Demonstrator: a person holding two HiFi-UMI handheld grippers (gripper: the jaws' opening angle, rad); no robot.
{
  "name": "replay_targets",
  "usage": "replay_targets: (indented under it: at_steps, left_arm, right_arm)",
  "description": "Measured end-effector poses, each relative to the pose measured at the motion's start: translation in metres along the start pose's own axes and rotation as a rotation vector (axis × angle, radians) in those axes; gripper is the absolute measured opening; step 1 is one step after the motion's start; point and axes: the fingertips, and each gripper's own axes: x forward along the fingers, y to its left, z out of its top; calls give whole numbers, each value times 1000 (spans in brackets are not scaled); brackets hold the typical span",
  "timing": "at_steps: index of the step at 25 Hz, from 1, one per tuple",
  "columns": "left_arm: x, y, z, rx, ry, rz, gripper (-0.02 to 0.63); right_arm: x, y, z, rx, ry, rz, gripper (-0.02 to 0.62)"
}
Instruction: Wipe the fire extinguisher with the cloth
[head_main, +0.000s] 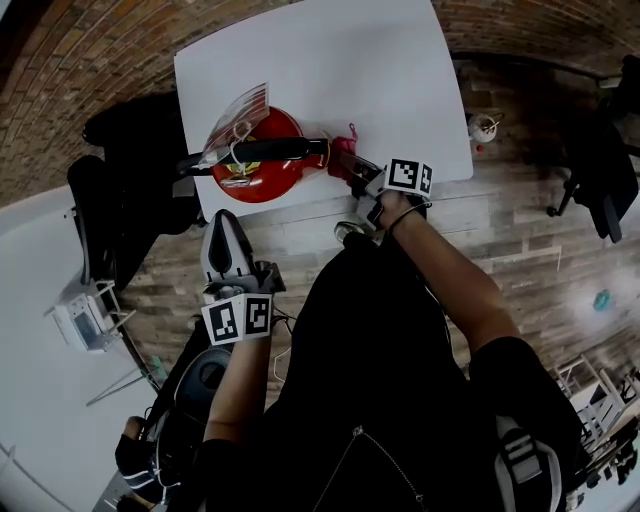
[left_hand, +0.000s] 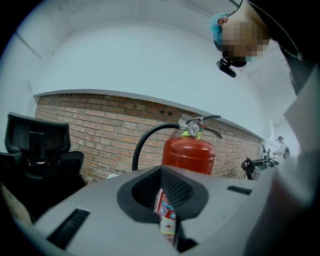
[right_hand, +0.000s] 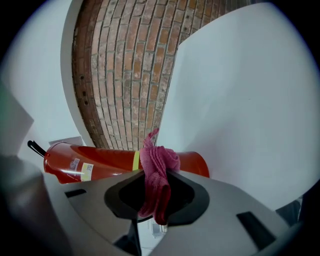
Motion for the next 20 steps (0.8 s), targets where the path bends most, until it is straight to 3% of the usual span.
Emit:
replay_targets:
  at_steps: [20]
  left_arm:
    - [-9, -18, 29, -37, -68, 25, 31]
  right_arm:
    - [-23, 83, 3, -7, 9, 78, 103]
